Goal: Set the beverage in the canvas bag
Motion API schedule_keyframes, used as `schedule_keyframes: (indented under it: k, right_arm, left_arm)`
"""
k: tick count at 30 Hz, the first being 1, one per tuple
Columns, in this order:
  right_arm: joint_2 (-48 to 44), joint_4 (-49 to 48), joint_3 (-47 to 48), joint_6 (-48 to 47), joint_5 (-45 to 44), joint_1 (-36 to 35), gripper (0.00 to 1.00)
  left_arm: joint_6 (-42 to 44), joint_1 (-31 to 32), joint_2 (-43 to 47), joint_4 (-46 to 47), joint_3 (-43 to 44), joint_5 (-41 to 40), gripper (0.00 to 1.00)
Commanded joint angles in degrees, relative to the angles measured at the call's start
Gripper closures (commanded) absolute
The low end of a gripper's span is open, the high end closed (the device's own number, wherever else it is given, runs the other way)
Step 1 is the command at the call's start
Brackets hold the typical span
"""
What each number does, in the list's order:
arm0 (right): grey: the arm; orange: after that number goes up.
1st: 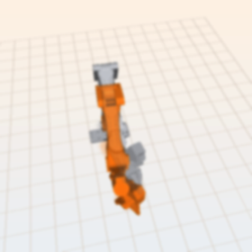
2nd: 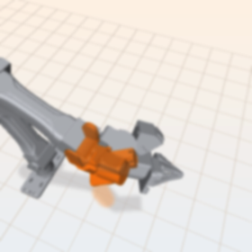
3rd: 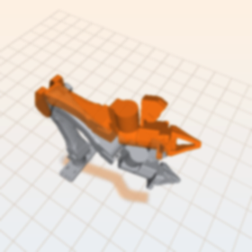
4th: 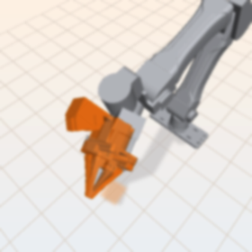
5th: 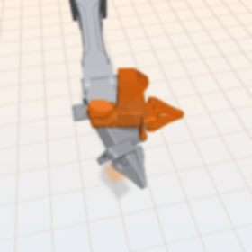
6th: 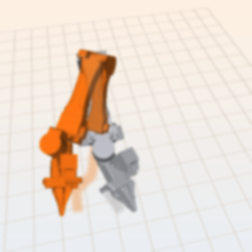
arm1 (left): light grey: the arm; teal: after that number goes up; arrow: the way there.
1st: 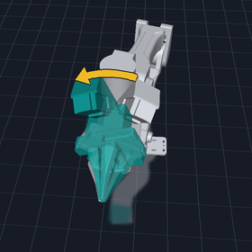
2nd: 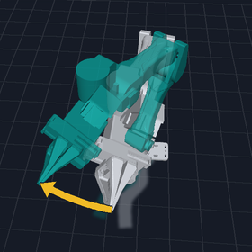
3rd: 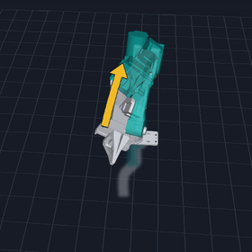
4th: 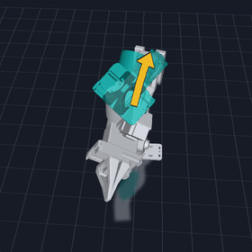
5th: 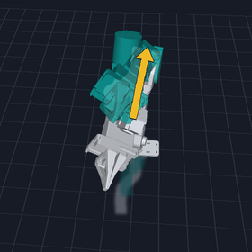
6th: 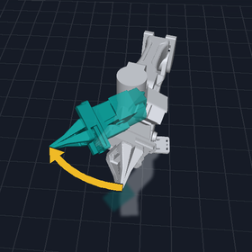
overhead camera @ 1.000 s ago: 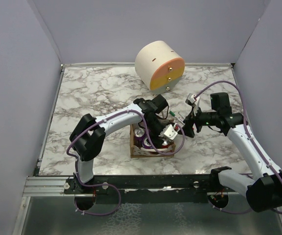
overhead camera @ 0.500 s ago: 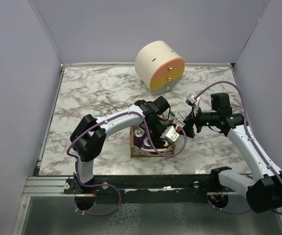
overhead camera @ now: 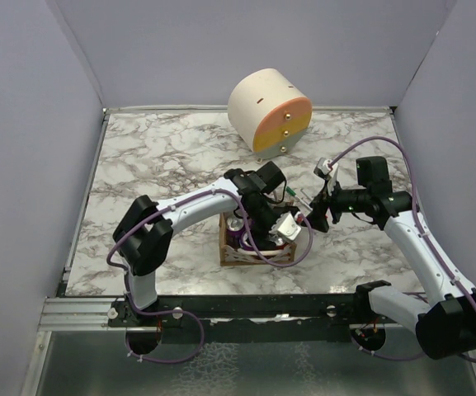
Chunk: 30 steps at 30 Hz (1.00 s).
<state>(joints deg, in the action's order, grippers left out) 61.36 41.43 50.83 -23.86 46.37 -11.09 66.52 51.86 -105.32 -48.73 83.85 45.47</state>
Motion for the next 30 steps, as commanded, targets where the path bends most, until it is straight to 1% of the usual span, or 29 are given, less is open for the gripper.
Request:
schedule_keyframes:
  k: [1, 4, 7, 13, 18, 21, 23, 26, 30]
  right_arm:
    - [-1.2, -1.1, 0.0, -0.8, 1.4, 0.6, 0.28]
    - [-1.1, -0.9, 0.3, -0.8, 1.5, 0.7, 0.28]
    - [-1.1, -0.9, 0.2, -0.9, 1.6, 0.7, 0.28]
    - [-0.6, -1.0, 0.5, -0.8, 1.2, 0.7, 0.27]
    - [0.3, -0.8, 1.8, -0.8, 1.1, 0.8, 0.25]
    - [1.2, -0.7, 2.7, -0.8, 1.2, 0.8, 0.24]
    - [1.7, -0.6, 3.4, -0.8, 0.9, 0.8, 0.23]
    - [2.1, -0.9, 4.0, -0.8, -0.1, 0.8, 0.2]
    - [2.8, -1.0, 4.8, -0.9, -0.1, 0.7, 0.18]
  left_arm:
    - [0.8, 0.2, 3.6, -1.5, -0.3, 0.1, 0.14]
    - [0.7, 0.2, 4.6, -2.3, 0.2, -0.4, 0.1]
    - [0.7, 0.2, 6.3, -2.7, 0.6, -0.7, 0.09]
    - [0.0, -0.1, 7.8, -8.7, 6.9, -1.3, 0.09]
    - [-5.0, -0.9, 10.0, -11.6, 14.9, -3.6, 0.09]
    - [-9.5, -2.0, 10.9, -11.2, 19.1, -5.3, 0.09]
    - [-12.8, -3.3, 11.7, -9.9, 21.2, -6.4, 0.09]
    - [-17.2, -6.9, 13.0, -7.1, 23.2, -5.6, 0.09]
    - [-25.6, -14.4, 15.8, -0.6, 22.6, -4.0, 0.09]
